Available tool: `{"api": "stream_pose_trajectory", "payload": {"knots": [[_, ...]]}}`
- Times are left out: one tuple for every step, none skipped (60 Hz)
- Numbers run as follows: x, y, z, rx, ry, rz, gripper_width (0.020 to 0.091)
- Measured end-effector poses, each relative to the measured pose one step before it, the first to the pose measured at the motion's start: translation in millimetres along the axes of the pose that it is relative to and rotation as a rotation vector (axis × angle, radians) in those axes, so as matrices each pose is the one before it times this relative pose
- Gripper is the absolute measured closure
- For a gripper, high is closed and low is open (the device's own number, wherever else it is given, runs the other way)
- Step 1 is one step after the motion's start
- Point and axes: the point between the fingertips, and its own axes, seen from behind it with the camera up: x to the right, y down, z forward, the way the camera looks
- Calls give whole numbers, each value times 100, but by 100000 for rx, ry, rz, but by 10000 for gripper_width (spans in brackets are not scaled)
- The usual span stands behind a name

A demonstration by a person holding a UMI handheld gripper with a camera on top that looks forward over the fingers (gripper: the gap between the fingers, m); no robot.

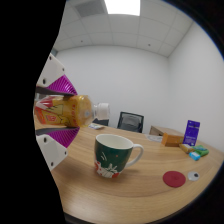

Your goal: Pour water

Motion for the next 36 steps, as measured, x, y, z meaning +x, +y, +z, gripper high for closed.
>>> {"api": "stream_pose_trajectory", "payload": {"knots": [[67, -244, 135, -316, -459, 4641, 628], [12, -163, 94, -440, -512, 4778, 626], [-335, -20, 123, -528, -346, 5089, 629], [336, -344, 390, -415, -572, 4344, 628], [-100, -112, 116, -559, -722, 4947, 628], [-181, -70, 87, -398, -693, 4883, 627], [-254, -95, 11, -308, -761, 4748, 626], [-260, -69, 30, -291, -831, 4389, 626], [-318, -59, 30, -300, -1002, 3976, 627], [-291, -18, 9, -89, -948, 3112, 625], [201, -308, 327, -241, -1014, 2297, 628], [-253, -26, 81, -390, -1129, 2698, 626], [-186, 14, 96, -473, -835, 2475, 628], [-198, 43, 32, -513, -703, 2310, 628], [-195, 39, 35, -422, -691, 2225, 628], [-149, 46, 71, -425, -607, 2103, 626], [-367, 125, -281, -293, -27, 2478, 625], [98, -12, 269, -433, -272, 2019, 625], [241, -53, 172, -4, 122, 1149, 625], [-60, -8, -42, -85, 3, 1719, 625], [-83, -45, -33, 131, -57, 1453, 627], [-136, -83, -38, 279, -159, 1189, 626], [-118, -54, -28, 230, -120, 832, 625], [-85, -19, 7, 75, -141, 431, 626], [-73, -3, 2, 23, -215, 110, 625], [-118, -2, -173, 127, 194, 224, 626], [-3, 31, 90, -128, -119, -334, 625], [-48, 41, 27, -153, -146, -262, 627], [-85, 59, -38, -198, -118, -348, 626], [-121, 80, -28, -254, -197, -631, 628], [-135, 101, -61, -351, -188, -1081, 627], [-141, 106, -66, -368, -140, -1442, 625], [-166, 96, -98, -267, -92, -1826, 626], [-402, 102, -204, -219, -281, -1646, 627], [-304, 61, -157, -7, -181, -2665, 627], [-324, 65, -102, 80, -200, -3664, 626]]}}
